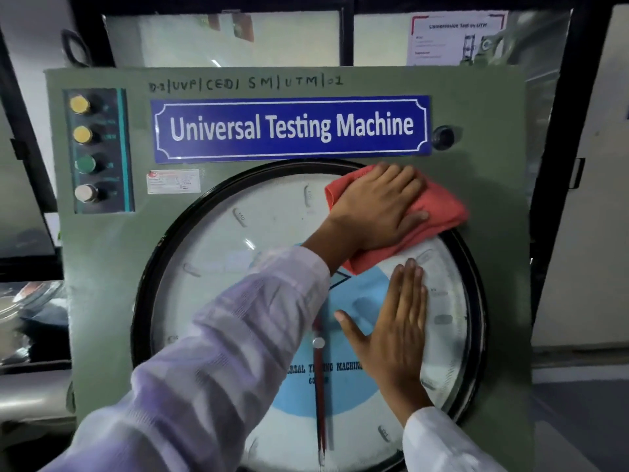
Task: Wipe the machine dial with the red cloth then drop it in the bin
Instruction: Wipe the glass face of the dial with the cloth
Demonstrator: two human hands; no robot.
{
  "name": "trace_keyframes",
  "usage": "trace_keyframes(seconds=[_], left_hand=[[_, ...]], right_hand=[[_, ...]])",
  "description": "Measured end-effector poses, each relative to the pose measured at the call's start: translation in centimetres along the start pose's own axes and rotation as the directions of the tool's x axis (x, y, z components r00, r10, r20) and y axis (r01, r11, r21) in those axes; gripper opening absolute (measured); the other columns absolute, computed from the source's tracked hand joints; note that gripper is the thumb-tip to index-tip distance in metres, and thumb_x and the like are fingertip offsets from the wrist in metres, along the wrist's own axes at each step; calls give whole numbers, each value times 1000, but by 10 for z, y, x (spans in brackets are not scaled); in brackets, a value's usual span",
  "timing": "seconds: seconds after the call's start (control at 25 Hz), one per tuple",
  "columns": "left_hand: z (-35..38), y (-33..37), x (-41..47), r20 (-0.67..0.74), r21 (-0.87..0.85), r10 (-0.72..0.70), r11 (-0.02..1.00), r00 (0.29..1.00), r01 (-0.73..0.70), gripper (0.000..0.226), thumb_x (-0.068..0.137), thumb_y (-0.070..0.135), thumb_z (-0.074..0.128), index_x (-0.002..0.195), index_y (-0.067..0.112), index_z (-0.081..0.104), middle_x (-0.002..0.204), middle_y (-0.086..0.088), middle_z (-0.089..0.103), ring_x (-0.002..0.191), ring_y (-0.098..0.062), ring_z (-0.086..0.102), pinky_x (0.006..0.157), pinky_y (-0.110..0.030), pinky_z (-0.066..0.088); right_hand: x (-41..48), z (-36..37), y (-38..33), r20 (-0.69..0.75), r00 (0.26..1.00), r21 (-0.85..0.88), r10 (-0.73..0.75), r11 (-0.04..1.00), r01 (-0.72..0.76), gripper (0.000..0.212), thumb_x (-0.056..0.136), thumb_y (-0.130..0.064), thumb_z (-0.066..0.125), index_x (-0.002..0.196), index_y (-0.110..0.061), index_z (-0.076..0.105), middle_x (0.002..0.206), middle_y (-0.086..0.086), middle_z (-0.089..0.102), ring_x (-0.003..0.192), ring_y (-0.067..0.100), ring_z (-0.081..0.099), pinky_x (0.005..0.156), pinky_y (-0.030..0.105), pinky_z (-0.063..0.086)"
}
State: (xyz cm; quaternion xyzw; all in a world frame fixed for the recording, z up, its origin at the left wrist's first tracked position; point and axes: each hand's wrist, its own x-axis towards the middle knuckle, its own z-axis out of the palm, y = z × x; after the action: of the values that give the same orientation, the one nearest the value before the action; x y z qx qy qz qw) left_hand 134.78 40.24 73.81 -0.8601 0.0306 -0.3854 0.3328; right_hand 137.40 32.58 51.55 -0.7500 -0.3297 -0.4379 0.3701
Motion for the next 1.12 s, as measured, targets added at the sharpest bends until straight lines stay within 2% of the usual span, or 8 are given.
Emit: trace_keyframes(seconds=[0.16, 0.28, 0.4, 0.6, 0.8, 0.96, 1.04, 1.12], left_hand=[[-22, -53, -44, -75, -14, -341, 940, 937, 341, 55, 110, 52, 35, 131, 7, 60, 124, -15, 62, 113, -33, 57, 109, -44, 38], [-34, -83, -113, -165, -5, -609, 787, 776, 617, 49, 110, 48, 39, 123, 6, 60, 121, -19, 62, 110, -37, 57, 103, -47, 39], [-40, -88, -184, -188, -18, -784, 605, 592, 796, 49, 110, 45, 39, 128, 3, 57, 124, -23, 61, 113, -41, 57, 102, -50, 39], [-31, -53, -259, -251, -169, -934, 302, 255, 938, 51, 110, 41, 41, 140, 1, 52, 136, -24, 57, 123, -43, 54, 107, -48, 35], [-14, -15, -310, -289, -222, -957, 91, 24, 971, 57, 110, 44, 36, 144, 0, 51, 142, -23, 57, 132, -41, 53, 113, -45, 34], [-10, -1, -316, -306, -232, -950, 15, -59, 973, 58, 110, 43, 36, 148, 0, 48, 148, -21, 53, 139, -39, 49, 119, -42, 29], [-11, -6, -303, -300, -219, -952, 13, -54, 976, 62, 110, 44, 34, 156, 2, 40, 161, -19, 44, 150, -35, 40, 124, -40, 23], [-13, -18, -282, -317, -209, -948, 74, 4, 975, 66, 110, 45, 33, 161, 4, 32, 169, -16, 33, 158, -31, 30, 128, -38, 18]], right_hand=[[1, -5, -1, 27, 1000, 12, -9, 1000, 9, 119, 94, -86, 37, 167, 5, 11, 177, 25, 9, 167, 34, 6, 134, 54, 18], [2, -8, -2, 46, 999, 29, -14, 1000, 13, 118, 95, -84, 38, 167, 5, 9, 177, 25, 5, 167, 34, 3, 135, 54, 16], [4, -12, -1, 120, 993, 94, -8, 996, -3, 119, 93, -82, 44, 168, -1, -1, 179, 18, -6, 167, 28, -9, 136, 52, 8], [0, -10, 7, 66, 996, 108, -62, 993, 54, 115, 96, -76, 50, 167, 4, 9, 178, 23, 4, 167, 29, -5, 136, 53, 10], [-15, -7, 17, 24, 993, 69, -115, 991, 113, 107, 101, -70, 52, 165, 7, 15, 176, 27, 13, 166, 39, 10, 135, 53, 15], [-24, -9, 24, 40, 990, 68, -134, 989, 131, 105, 102, -69, 51, 166, 6, 14, 176, 25, 12, 166, 37, 9, 136, 50, 12], [-23, -9, 25, 40, 991, 63, -129, 990, 126, 105, 102, -70, 49, 167, 5, 13, 176, 24, 13, 166, 36, 9, 136, 48, 11], [-23, -7, 24, 40, 991, 44, -124, 991, 123, 106, 101, -72, 47, 167, 3, 11, 177, 24, 12, 166, 35, 9, 137, 46, 9]])
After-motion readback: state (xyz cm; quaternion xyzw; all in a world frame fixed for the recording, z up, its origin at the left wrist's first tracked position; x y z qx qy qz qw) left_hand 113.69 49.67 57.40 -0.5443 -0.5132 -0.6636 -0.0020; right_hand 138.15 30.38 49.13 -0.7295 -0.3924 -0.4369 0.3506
